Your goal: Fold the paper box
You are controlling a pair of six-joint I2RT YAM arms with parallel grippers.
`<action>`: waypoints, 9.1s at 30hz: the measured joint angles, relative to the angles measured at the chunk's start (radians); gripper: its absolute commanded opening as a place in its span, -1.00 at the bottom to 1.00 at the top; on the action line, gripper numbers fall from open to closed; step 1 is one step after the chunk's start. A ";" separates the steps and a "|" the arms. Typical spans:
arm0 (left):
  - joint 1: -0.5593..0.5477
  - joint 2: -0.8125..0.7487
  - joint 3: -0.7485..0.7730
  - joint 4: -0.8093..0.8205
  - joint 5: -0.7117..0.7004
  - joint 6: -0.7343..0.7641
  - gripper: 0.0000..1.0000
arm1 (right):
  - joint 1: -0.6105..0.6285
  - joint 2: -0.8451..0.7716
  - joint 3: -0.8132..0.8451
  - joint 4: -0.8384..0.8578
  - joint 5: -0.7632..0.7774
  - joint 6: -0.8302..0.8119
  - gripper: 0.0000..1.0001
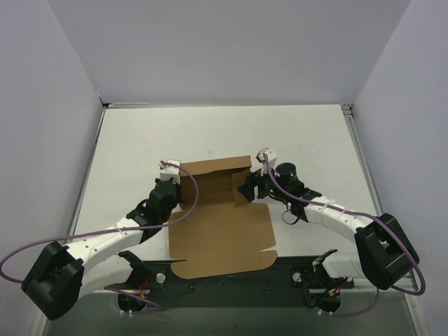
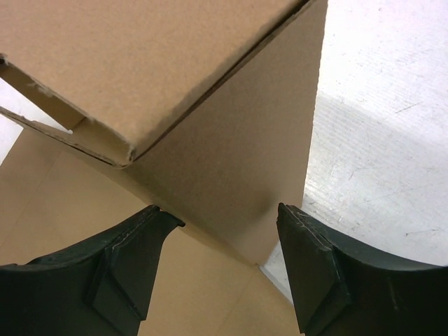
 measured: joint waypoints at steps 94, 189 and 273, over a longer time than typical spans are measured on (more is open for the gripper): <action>0.021 0.164 0.127 -0.002 0.079 0.033 -1.00 | 0.002 0.132 -0.023 0.283 0.262 -0.005 -0.37; 0.065 0.117 0.139 -0.069 0.538 -0.072 0.24 | 0.045 -0.099 -0.055 -0.023 0.507 0.051 0.01; 0.108 0.198 0.182 -0.029 0.227 0.058 -1.00 | 0.016 -0.089 0.511 -0.755 0.498 0.395 0.11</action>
